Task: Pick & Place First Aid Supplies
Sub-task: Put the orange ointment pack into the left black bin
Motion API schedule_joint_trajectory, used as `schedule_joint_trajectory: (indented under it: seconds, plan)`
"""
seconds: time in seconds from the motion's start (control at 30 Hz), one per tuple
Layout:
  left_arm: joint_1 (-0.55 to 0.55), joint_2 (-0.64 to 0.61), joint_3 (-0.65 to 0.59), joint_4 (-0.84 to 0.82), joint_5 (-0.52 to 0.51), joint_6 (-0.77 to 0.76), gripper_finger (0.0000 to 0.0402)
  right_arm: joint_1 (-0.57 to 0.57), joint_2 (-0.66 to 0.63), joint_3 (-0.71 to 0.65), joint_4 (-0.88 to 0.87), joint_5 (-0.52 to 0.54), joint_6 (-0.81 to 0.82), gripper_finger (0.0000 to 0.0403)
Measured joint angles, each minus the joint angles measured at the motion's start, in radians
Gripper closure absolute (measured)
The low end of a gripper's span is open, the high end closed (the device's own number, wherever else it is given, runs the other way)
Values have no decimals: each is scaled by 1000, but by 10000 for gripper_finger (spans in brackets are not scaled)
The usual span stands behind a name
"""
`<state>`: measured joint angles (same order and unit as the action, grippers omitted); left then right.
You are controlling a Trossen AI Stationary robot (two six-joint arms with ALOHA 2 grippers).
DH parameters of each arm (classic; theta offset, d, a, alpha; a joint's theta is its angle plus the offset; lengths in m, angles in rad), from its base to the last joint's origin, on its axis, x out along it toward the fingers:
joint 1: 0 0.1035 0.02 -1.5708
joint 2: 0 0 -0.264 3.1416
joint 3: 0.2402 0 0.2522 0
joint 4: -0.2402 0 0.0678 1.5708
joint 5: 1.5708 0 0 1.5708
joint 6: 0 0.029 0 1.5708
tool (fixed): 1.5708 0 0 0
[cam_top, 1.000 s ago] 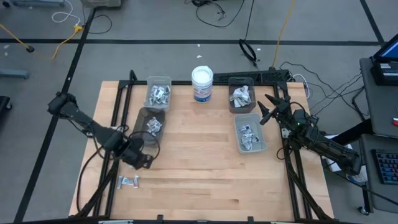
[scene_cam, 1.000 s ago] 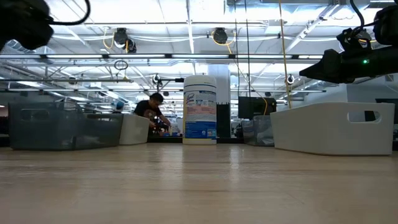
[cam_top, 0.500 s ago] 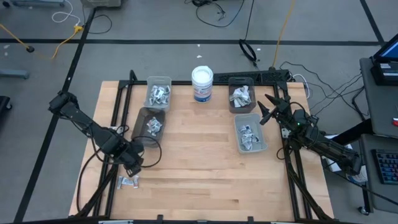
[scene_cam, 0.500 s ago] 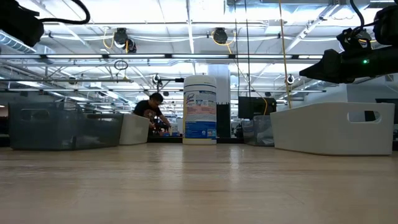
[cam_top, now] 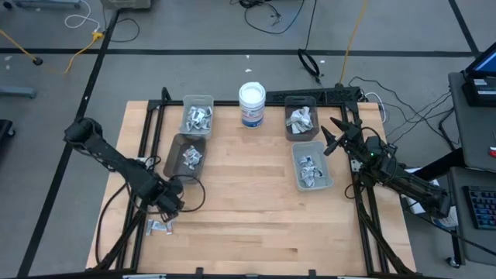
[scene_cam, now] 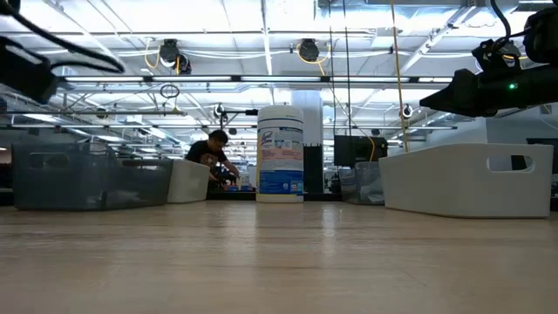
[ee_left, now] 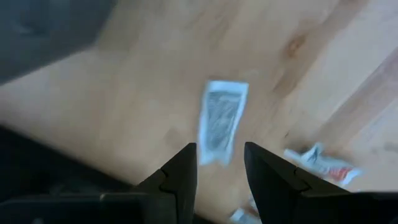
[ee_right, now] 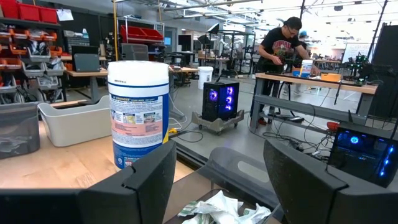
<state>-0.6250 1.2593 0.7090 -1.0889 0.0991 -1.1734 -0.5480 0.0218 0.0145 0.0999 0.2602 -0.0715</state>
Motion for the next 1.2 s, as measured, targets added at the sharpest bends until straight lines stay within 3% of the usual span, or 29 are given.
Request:
schedule_joint_trajectory:
  seconds: [0.23,0.47,0.57,0.67,0.73,1.2]
  plan:
    - [-21,85,-108,164,24,-12,266,0,0,0,0,0,0,165]
    - [-51,124,-136,217,28,-51,272,0,0,0,0,0,0,165]
    - [-51,125,-137,248,30,-39,305,0,0,0,0,0,0,165]
    - [-51,125,-138,273,34,-32,369,0,0,0,0,0,0,165]
    - [-51,117,-141,274,40,-41,390,0,0,0,0,0,0,165]
    - [-52,-43,-35,249,56,-174,399,0,0,0,0,0,0,165]
